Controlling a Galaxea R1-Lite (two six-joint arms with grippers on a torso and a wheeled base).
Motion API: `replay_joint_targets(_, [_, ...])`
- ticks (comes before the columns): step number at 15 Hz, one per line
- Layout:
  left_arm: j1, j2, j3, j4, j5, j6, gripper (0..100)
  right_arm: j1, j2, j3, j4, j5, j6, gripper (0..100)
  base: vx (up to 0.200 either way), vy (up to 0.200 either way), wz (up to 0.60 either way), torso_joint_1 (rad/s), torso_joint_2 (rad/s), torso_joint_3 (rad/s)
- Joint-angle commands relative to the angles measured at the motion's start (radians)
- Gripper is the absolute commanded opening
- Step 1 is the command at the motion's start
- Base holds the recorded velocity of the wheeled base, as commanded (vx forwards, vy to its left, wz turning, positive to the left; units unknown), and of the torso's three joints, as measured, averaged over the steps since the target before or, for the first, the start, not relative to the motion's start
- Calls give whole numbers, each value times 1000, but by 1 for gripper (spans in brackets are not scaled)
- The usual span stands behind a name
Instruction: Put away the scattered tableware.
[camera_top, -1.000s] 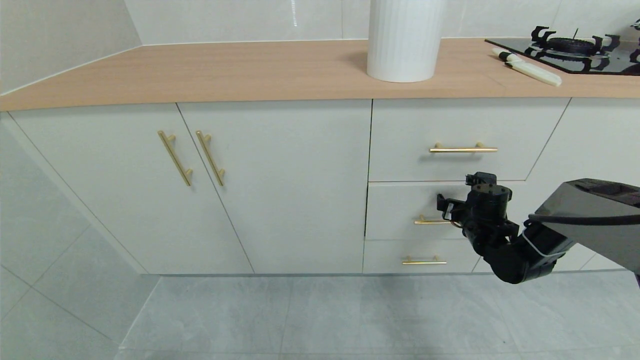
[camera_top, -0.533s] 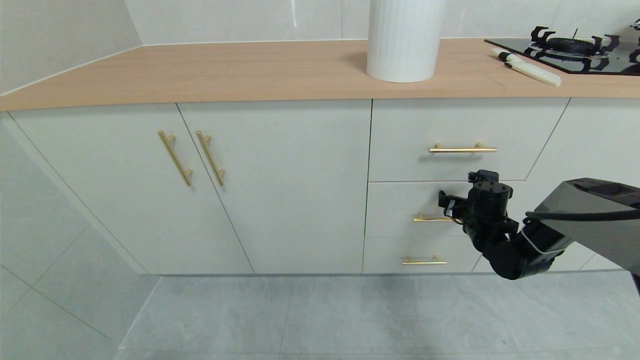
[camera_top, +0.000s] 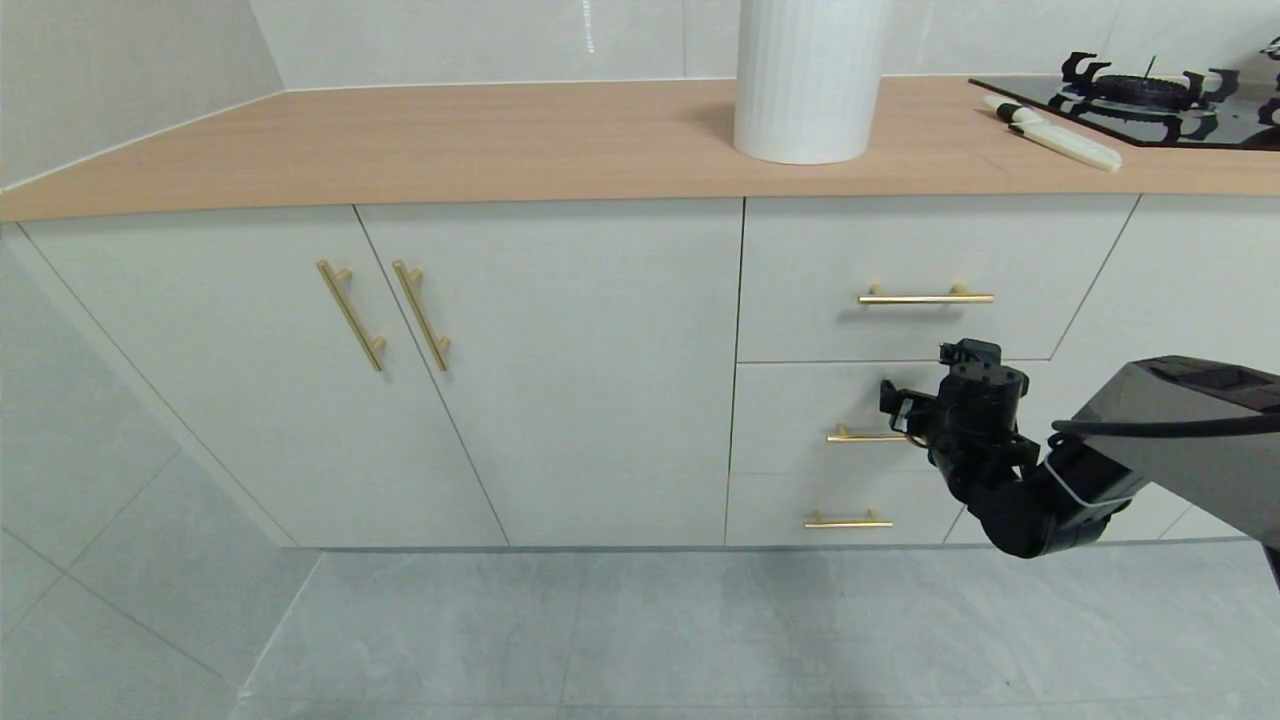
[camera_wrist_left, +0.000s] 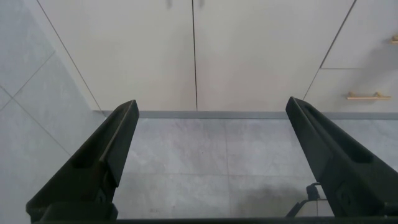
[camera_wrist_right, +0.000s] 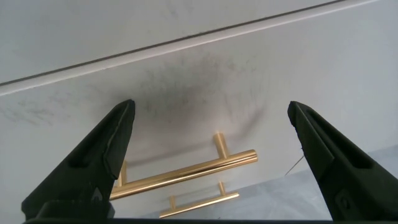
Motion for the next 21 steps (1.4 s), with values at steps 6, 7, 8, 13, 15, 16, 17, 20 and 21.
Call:
replay_joint_targets(6, [0, 0, 0, 0, 1, 0, 100, 7, -328, 331, 2, 2, -5, 100, 0, 0, 0, 0, 0, 0])
replay_joint_targets(7, [0, 0, 0, 0, 1, 0, 100, 7, -340, 339, 2, 2, -5, 100, 0, 0, 0, 0, 0, 0])
replay_joint_targets(8, [0, 0, 0, 0, 1, 0, 100, 6, -475, 429, 2, -7, -5, 100, 0, 0, 0, 0, 0, 0])
replay_joint_targets(13, [0, 0, 0, 0, 1, 0, 100, 6, -1034, 800, 8, -30, -214, 100, 0, 0, 0, 0, 0, 0])
replay_joint_targets(15, [0, 0, 0, 0, 1, 0, 100, 6, -1245, 891, 33, -42, -317, 100, 0, 0, 0, 0, 0, 0])
replay_joint_targets(16, [0, 0, 0, 0, 1, 0, 100, 1, -1373, 906, 99, -68, -370, 100, 0, 0, 0, 0, 0, 0])
replay_joint_targets(17, [0, 0, 0, 0, 1, 0, 100, -2, -1488, 897, 198, -91, -395, 100, 0, 0, 0, 0, 0, 0])
replay_joint_targets(20, [0, 0, 0, 0, 1, 0, 100, -123, -1876, 813, 645, -91, -461, 100, 0, 0, 0, 0, 0, 0])
replay_joint_targets(21, [0, 0, 0, 0, 1, 0, 100, -151, -1976, 768, 800, -82, -462, 100, 0, 0, 0, 0, 0, 0])
